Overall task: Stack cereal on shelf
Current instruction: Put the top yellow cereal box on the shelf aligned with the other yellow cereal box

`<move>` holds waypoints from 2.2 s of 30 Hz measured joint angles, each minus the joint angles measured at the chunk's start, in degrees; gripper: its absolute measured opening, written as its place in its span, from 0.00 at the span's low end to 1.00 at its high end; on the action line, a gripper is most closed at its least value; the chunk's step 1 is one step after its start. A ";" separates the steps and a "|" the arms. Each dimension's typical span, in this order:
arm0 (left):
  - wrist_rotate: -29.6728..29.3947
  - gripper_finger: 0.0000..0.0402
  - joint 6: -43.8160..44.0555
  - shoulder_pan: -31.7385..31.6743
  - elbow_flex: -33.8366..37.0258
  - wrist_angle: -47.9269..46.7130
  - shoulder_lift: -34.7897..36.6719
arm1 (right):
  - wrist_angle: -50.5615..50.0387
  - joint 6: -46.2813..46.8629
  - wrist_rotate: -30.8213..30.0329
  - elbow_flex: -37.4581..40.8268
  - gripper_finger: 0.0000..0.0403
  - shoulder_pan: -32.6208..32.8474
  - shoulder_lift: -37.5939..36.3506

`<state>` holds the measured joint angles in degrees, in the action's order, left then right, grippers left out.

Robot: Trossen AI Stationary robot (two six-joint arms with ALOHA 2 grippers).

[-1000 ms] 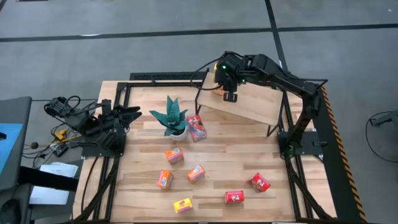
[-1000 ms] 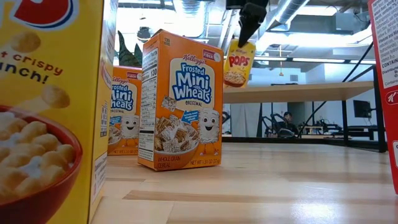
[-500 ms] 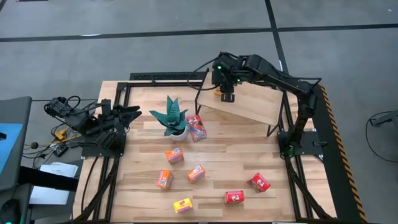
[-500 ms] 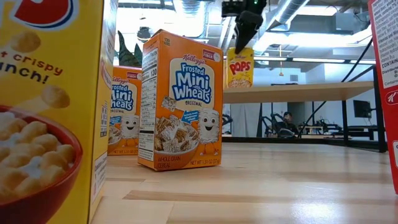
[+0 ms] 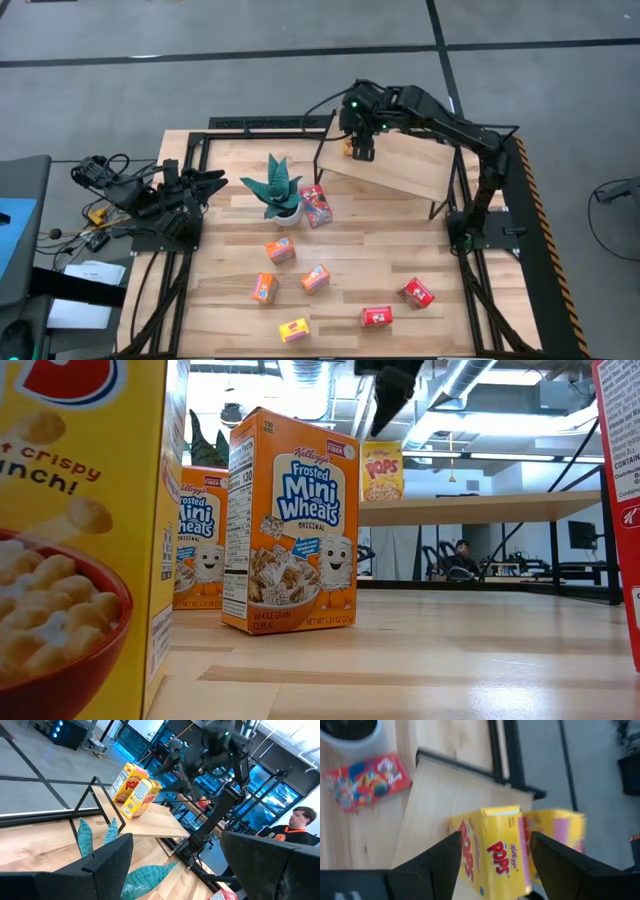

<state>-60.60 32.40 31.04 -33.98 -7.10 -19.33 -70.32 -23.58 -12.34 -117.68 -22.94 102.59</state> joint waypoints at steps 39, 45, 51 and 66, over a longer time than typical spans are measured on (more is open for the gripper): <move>-0.13 0.73 1.14 -0.01 0.00 -1.58 -0.02 | 22.40 9.56 -15.03 31.19 0.05 14.18 -9.40; -0.13 0.73 1.81 0.00 0.00 -2.30 -0.02 | 24.89 6.89 -17.88 31.30 0.02 11.87 -6.24; -0.09 0.73 2.38 -0.01 -0.01 -2.74 -0.02 | 27.65 5.62 -19.93 31.28 0.06 10.83 -4.04; -0.87 0.73 1.81 0.01 -0.01 -3.75 -0.02 | 32.88 3.57 -22.30 31.23 0.06 8.29 -2.67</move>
<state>-61.47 34.22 31.05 -33.98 -10.85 -19.35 -37.43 -20.01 -34.64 -86.45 -14.65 99.92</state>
